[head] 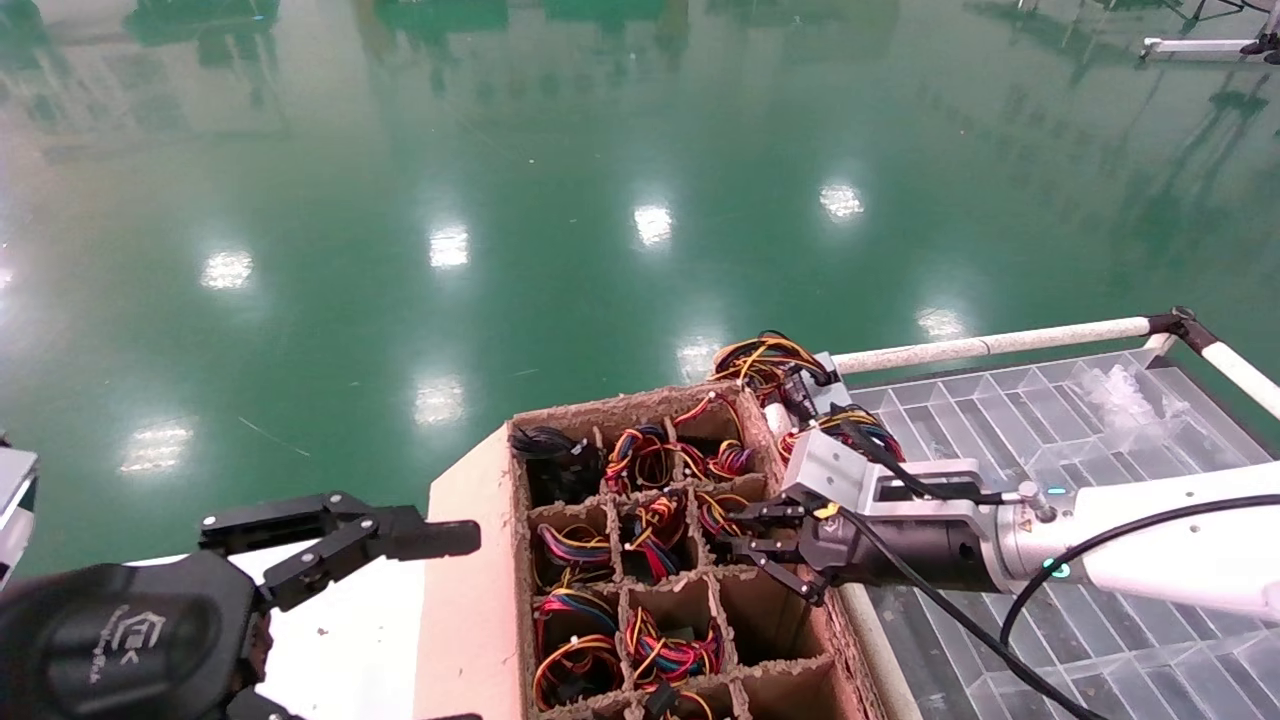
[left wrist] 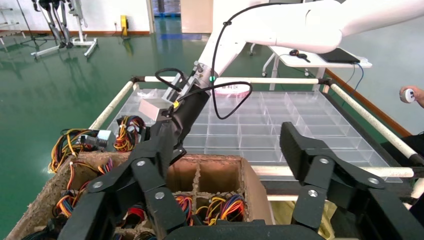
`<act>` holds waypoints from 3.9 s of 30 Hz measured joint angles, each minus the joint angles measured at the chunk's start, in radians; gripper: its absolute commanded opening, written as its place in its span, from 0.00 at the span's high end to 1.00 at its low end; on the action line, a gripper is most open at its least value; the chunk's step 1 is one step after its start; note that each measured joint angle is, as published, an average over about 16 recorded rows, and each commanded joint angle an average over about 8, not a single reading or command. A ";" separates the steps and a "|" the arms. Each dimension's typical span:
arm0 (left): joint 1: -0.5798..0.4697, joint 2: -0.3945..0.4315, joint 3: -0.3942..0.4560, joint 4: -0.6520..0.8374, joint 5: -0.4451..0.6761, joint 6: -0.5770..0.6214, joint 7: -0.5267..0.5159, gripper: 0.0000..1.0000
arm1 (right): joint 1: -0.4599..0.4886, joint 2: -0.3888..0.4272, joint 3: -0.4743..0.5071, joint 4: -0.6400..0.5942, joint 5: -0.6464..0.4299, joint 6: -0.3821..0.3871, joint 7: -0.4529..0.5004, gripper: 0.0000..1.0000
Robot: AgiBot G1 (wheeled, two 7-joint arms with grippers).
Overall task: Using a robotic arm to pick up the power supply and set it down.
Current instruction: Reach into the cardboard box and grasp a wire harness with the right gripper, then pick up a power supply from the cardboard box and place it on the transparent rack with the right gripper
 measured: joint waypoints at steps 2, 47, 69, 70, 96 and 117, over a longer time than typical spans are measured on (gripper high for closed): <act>0.000 0.000 0.000 0.000 0.000 0.000 0.000 0.00 | 0.002 -0.001 0.002 -0.011 0.006 -0.005 -0.004 1.00; 0.000 -0.001 0.002 0.000 -0.001 -0.001 0.001 0.00 | -0.015 0.343 0.302 0.521 0.394 0.005 0.328 1.00; -0.001 -0.001 0.002 0.000 -0.002 -0.001 0.001 0.00 | -0.247 0.704 0.481 0.549 0.568 -0.075 0.351 1.00; -0.001 -0.001 0.002 0.000 -0.002 -0.001 0.001 0.00 | -0.271 0.710 0.486 0.545 0.574 -0.072 0.344 1.00; -0.001 -0.001 0.003 0.000 -0.002 -0.001 0.002 0.00 | -0.414 0.554 0.412 0.454 0.478 -0.014 0.202 1.00; -0.001 -0.002 0.004 0.000 -0.003 -0.002 0.002 0.00 | -0.230 0.435 0.325 0.248 0.405 -0.132 0.139 1.00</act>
